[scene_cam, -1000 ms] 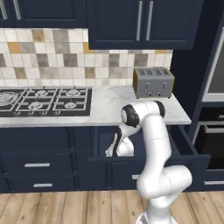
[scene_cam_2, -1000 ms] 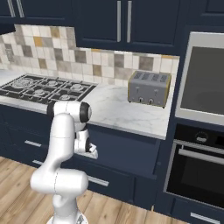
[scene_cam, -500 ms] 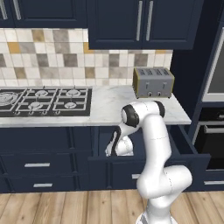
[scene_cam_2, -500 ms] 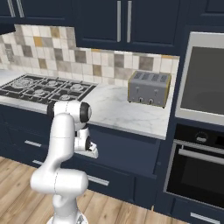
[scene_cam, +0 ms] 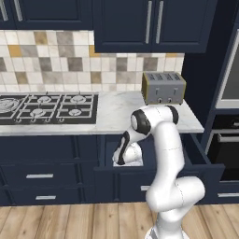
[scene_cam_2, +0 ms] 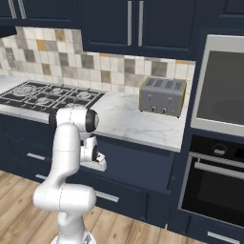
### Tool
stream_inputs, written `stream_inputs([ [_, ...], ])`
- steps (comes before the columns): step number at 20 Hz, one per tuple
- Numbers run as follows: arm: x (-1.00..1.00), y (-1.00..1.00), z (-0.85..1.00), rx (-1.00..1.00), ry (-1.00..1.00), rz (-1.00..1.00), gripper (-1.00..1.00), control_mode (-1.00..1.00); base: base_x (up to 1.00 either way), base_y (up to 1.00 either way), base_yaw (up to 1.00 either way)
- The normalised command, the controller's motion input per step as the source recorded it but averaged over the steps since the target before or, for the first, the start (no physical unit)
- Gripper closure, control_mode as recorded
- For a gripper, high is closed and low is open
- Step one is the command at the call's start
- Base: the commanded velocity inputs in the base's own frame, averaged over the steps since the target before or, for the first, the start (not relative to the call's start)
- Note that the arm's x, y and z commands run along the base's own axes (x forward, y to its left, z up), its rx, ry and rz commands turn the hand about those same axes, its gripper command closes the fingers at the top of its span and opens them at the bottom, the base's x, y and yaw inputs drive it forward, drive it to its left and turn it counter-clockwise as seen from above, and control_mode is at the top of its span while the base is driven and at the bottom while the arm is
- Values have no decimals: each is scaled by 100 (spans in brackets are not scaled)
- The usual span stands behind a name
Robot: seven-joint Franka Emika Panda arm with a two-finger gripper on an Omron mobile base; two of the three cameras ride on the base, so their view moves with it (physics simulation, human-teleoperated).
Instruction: Restock the sink supplies by placing the sponge and soap dispenser on the counter and next to the sink. Make sure the soap dispenser is upright.
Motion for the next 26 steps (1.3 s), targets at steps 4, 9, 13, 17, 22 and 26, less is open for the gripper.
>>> stream_inputs([
  [4,-7,2,100,0,-9,-7,100,-100,0,0,0],
  [9,0,-1,100,0,-3,-9,100,-100,0,0,0],
  [13,-7,-8,100,0,-4,-10,100,-100,0,0,0],
  [17,-17,-11,100,0,0,-8,100,-100,0,0,0],
  [22,-48,-12,100,1,-1,-10,100,-100,0,0,0],
  [26,-61,-11,100,0,0,-11,100,-100,0,0,0],
])
